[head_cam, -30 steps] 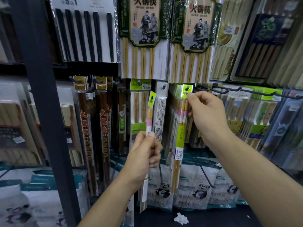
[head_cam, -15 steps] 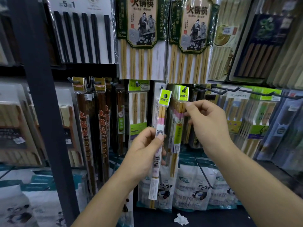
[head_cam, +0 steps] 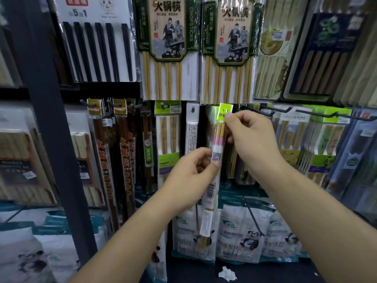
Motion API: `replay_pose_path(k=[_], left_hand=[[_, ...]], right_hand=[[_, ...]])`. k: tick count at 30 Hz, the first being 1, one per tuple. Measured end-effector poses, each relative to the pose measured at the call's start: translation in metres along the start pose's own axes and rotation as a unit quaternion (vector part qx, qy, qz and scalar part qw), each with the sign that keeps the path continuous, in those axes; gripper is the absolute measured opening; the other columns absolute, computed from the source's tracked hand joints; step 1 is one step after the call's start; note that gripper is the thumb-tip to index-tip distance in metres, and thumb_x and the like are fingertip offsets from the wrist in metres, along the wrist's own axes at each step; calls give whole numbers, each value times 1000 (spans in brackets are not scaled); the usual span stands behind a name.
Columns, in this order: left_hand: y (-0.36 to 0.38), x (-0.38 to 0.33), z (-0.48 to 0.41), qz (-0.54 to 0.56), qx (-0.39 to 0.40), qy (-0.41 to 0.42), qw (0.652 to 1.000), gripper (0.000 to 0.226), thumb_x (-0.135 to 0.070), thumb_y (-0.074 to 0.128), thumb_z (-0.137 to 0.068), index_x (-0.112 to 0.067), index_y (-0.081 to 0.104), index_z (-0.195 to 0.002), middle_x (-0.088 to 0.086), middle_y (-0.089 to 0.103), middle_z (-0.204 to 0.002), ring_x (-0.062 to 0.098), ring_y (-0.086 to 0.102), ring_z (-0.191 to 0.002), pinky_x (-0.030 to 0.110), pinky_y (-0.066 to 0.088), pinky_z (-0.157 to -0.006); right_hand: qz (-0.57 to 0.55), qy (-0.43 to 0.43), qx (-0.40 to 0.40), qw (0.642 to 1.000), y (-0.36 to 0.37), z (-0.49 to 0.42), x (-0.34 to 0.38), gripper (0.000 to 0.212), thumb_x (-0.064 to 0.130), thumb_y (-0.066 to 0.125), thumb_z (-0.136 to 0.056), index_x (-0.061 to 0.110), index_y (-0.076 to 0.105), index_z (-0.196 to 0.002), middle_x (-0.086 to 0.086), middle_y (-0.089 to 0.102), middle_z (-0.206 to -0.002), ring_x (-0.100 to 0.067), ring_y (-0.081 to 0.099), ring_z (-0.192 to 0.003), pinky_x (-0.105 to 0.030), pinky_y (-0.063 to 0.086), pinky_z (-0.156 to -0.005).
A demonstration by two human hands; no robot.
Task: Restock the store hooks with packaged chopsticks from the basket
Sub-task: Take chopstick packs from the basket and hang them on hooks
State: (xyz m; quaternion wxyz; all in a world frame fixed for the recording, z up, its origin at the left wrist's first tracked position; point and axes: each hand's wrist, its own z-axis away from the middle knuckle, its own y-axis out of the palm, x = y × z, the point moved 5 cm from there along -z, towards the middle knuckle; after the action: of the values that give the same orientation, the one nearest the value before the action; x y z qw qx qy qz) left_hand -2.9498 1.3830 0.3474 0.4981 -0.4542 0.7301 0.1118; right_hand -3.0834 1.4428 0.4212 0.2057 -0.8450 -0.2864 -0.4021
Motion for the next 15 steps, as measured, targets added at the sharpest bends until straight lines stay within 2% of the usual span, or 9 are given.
replay_pose_path(k=[3, 5, 7, 10, 12, 13, 15], left_hand=[[1, 1, -6, -1, -10, -8, 1000, 18, -40, 63, -91, -35, 56, -107, -1, 59, -78, 21, 59, -73, 55, 55, -76], [2, 4, -7, -9, -8, -14, 1000, 14, -46, 61, -89, -43, 55, -100, -7, 60, -76, 19, 60, -72, 58, 58, -75], [3, 6, -7, -17, -6, -14, 1000, 9, -47, 59, -90, -45, 55, -97, -11, 62, -74, 15, 61, -70, 57, 59, -73], [4, 6, -5, -46, -5, -10, 999, 7, -40, 60, -98, -41, 54, -99, -13, 62, -74, 14, 64, -70, 51, 61, -74], [3, 3, -5, -130, 0, 7, 991, 6, -37, 58, -101, -38, 53, -103, -12, 64, -77, 8, 63, -71, 37, 59, -70], [2, -1, -4, -188, -1, 21, 982, 6, -38, 57, -102, -35, 53, -106, -11, 63, -80, 7, 62, -73, 33, 56, -69], [0, -9, -4, -283, -19, 49, 958, 13, -39, 51, -104, -29, 55, -111, -11, 60, -91, 6, 58, -81, 34, 53, -72]], right_hand=[[24, -4, 6, 1000, 4, -7, 1, 30, 29, 63, -98, 11, 68, -75, -2, 62, -62, -7, 55, -59, -33, 53, -66], [31, 0, 2, 1000, 6, -10, 1, 31, 29, 63, -97, 7, 68, -75, -9, 65, -69, -7, 56, -61, -42, 58, -72], [40, 4, -6, 999, 5, -12, 0, 33, 28, 63, -96, 5, 66, -73, -12, 65, -72, -10, 58, -65, -45, 59, -78], [44, 6, -7, 999, 4, -13, -5, 38, 28, 64, -96, -1, 62, -71, -19, 61, -71, -14, 58, -67, -40, 59, -78], [45, 6, -4, 999, 3, -12, -9, 39, 31, 65, -96, -1, 63, -73, -20, 62, -75, -10, 56, -64, -31, 54, -74], [49, 5, -3, 999, 2, -11, -12, 38, 33, 65, -96, 2, 66, -74, -15, 64, -74, -7, 56, -62, -28, 52, -71], [62, -2, -6, 998, -1, -9, -17, 34, 40, 66, -94, 12, 69, -74, -4, 65, -72, -1, 56, -59, -26, 48, -67]])
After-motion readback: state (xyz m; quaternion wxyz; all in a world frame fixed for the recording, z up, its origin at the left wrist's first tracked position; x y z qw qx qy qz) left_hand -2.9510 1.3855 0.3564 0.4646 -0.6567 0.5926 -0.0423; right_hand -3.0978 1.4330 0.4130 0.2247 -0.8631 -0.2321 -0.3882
